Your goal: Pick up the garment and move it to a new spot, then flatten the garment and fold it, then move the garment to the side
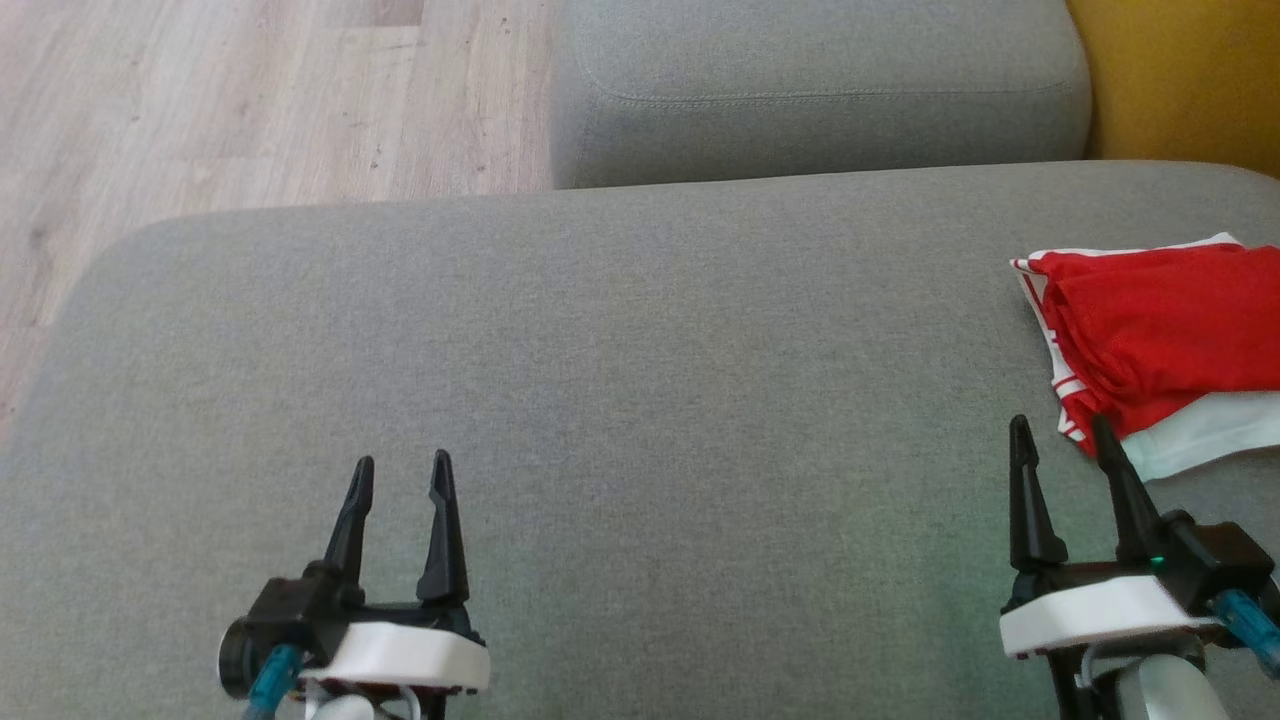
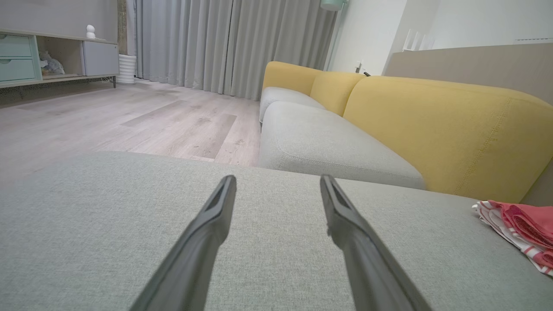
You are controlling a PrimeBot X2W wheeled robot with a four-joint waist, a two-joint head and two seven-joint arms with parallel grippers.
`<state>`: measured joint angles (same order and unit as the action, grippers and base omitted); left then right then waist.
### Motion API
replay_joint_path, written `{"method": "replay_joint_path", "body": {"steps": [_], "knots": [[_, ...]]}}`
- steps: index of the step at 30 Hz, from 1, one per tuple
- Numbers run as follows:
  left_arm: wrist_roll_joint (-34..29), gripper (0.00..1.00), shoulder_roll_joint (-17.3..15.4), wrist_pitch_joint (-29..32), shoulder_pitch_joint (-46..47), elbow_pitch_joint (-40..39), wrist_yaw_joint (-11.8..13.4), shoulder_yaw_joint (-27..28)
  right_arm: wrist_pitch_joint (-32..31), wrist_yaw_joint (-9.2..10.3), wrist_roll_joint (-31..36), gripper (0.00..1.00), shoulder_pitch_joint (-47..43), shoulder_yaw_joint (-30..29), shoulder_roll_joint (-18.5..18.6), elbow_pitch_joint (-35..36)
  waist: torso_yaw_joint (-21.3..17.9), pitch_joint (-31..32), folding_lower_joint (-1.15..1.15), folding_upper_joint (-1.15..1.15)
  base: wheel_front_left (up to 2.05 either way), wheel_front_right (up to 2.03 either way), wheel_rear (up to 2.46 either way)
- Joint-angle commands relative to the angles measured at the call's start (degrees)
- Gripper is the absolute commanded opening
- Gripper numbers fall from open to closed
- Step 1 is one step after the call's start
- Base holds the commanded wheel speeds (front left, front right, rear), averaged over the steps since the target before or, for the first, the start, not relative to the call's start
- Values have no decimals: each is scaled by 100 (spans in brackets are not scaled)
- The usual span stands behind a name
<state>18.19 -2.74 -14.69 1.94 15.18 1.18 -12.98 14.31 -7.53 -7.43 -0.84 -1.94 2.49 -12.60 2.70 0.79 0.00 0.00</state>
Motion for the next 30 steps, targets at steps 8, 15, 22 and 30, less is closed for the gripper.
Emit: {"method": "replay_joint_path", "body": {"steps": [8, 15, 22, 30], "knots": [[169, 100, -14, -31, 185, -168, -39, 208, 68, 4, -116, 100, 87, 139, 39, 187, -36, -6, 0, 0, 0, 0, 0], [389, 100, -14, -31, 148, -206, 25, 312, 69, 4, -143, 100, 116, 161, 39, 204, -65, -42, 0, 0, 0, 0, 0], [426, 100, -14, -31, 138, -197, 72, 392, 69, 4, -142, 100, 118, 168, 39, 218, -92, -59, 0, 0, 0, 0, 0], [691, 0, 3, 67, -36, 170, 53, 243, -75, 0, -352, 0, -9, 4, -3, -235, -104, -66, 0, 0, 0, 0, 0]]}}
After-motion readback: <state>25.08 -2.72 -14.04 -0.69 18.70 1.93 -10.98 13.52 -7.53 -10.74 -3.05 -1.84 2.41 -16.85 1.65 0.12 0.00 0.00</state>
